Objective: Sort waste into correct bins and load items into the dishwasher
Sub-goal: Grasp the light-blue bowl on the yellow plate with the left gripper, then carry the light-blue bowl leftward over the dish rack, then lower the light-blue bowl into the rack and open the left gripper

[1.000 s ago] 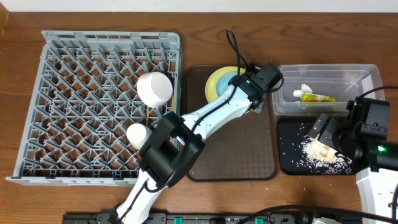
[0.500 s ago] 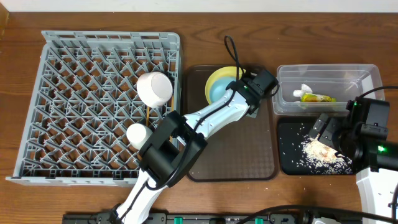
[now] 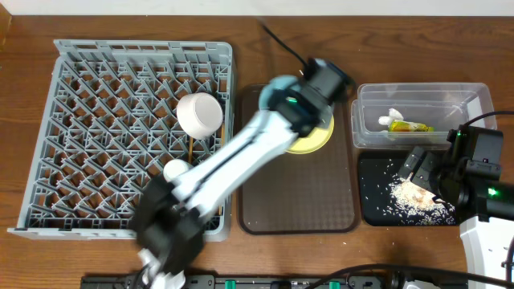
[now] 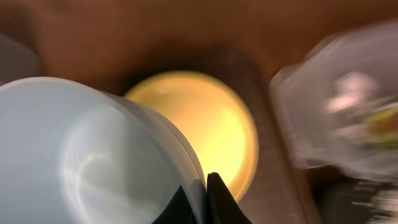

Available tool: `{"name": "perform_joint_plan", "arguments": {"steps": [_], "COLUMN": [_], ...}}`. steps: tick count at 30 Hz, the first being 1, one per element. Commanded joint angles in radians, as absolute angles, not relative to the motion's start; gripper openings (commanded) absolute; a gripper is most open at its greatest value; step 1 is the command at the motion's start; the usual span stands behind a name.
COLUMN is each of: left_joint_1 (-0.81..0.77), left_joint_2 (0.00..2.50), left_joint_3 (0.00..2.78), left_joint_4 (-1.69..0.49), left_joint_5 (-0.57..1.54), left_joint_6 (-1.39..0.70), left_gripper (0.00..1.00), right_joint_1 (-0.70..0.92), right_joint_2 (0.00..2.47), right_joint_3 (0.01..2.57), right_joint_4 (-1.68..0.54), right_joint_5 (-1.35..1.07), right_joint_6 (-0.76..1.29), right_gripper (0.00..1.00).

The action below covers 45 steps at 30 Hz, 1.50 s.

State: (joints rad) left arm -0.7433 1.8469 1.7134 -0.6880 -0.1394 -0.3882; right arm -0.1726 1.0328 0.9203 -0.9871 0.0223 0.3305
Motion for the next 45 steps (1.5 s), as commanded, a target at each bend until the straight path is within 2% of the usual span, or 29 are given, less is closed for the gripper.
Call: {"name": "perform_joint_plan", "arguments": {"steps": [1, 9, 15, 23, 28, 45], "left_joint_1": [-0.644, -0.184, 0.093, 0.227, 0.236, 0.310], "left_joint_2": [1.724, 1.641, 1.727, 1.899, 2.006, 2.177], "left_joint_3": [1.741, 1.740, 1.736, 1.736, 1.736, 1.716], "left_joint_4": [-0.713, -0.728, -0.729, -0.720, -0.590, -0.567], "left_joint_5": [0.036, 0.827, 1.161, 1.287, 1.378, 1.286], "left_joint_6": [-0.386, -0.432, -0.447, -0.480, -0.588, -0.595], "left_gripper": [0.08, 0.08, 0.08, 0.08, 0.08, 0.08], "right_joint_1": [-0.180, -0.180, -0.180, -0.180, -0.180, -0.180], "right_joint_2": [1.029, 1.029, 1.029, 1.029, 1.029, 1.029], "right_joint_3": [0.929, 0.929, 0.929, 0.929, 0.929, 0.929], "right_joint_4": [-0.988, -0.988, -0.988, -0.988, -0.988, -0.988], "right_joint_5": [0.026, 0.026, 0.026, 0.026, 0.026, 0.026], "right_joint_6": [0.336, 0.336, 0.336, 0.336, 0.336, 0.336], "right_gripper": [0.99, 0.99, 0.99, 0.99, 0.99, 0.99]}}
